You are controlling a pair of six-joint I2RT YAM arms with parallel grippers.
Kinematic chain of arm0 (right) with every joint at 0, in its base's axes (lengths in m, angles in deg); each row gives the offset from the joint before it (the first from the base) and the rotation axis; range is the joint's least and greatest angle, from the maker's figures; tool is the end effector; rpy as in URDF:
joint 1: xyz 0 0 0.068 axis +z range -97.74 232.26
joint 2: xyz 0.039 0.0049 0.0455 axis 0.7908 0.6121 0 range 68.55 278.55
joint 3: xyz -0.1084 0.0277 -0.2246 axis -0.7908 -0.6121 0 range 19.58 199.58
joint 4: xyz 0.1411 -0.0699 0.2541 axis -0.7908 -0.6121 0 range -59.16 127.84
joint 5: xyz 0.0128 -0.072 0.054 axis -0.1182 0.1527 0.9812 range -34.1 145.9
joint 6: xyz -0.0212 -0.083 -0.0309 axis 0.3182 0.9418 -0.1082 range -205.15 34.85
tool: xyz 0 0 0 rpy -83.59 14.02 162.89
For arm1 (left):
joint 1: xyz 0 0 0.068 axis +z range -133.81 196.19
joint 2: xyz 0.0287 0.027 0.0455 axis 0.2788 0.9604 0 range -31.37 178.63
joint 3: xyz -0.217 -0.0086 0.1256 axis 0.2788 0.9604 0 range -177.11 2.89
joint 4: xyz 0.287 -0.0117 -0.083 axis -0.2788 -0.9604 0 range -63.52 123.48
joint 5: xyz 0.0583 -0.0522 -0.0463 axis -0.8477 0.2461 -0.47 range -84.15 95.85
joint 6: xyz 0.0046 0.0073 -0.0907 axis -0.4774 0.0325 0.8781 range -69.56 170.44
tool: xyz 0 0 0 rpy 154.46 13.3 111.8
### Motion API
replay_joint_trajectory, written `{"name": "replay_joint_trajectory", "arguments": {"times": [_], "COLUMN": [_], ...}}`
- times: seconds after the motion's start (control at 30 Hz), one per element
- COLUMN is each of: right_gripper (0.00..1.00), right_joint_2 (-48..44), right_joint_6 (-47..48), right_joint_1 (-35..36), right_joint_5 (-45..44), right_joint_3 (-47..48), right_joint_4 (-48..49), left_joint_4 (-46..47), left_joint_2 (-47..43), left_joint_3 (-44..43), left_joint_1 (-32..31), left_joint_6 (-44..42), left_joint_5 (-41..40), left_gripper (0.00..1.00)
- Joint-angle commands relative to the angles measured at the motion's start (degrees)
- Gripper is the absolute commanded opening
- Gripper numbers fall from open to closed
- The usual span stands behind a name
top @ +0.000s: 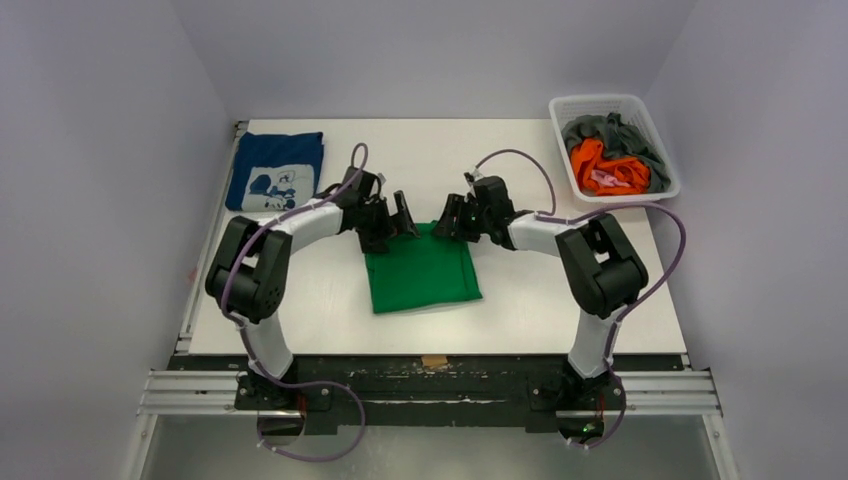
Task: Fold and stack the t-shirts
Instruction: Smooth out wrinkles on the folded tshirt, then put the neatly folded tshirt into the corner of the board with the left arm
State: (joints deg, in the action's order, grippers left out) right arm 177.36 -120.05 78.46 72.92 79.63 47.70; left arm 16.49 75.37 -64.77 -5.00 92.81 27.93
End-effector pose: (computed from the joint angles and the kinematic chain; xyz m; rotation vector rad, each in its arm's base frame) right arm 0.3922 0.2195 0.0719 0.0108 2.3752 0.8807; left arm 0.3916 -0.1846 0.0875 -0.3384 2.6852 -0.8821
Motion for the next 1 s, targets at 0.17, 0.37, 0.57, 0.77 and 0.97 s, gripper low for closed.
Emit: {"name": "replay_joint_trajectory", "arguments": {"times": [0.17,0.37,0.57,0.77,0.97], "right_gripper": [0.54,0.55,0.55,0.56,0.56], "right_joint_2": [-17.0,-32.1,-42.8,-44.5,-43.9], "right_joint_6": [1.7,-0.1,0.2,0.8,1.1], "right_joint_1": [0.4,0.4,0.3,0.3,0.3], "right_joint_5": [-9.1,-16.4,-22.0,-21.3,-21.3], "right_joint_3": [-4.7,-11.8,-16.1,-16.4,-16.1], "right_joint_4": [-12.7,-13.1,-14.4,-15.1,-15.5], "left_joint_4": [-7.5,-11.7,-10.5,-6.3,-2.6], "left_joint_2": [-22.0,-27.7,-23.6,-13.4,-6.9], "left_joint_3": [9.1,13.5,15.5,13.2,10.8], "left_joint_1": [-1.6,-1.1,0.6,0.5,-1.9], "left_joint_6": [0.2,-0.5,-0.9,-1.1,0.2], "left_joint_5": [-11.6,-17.7,-18.4,-11.6,-7.7], "left_gripper": [1.00,1.00,1.00,0.91,0.77]}}
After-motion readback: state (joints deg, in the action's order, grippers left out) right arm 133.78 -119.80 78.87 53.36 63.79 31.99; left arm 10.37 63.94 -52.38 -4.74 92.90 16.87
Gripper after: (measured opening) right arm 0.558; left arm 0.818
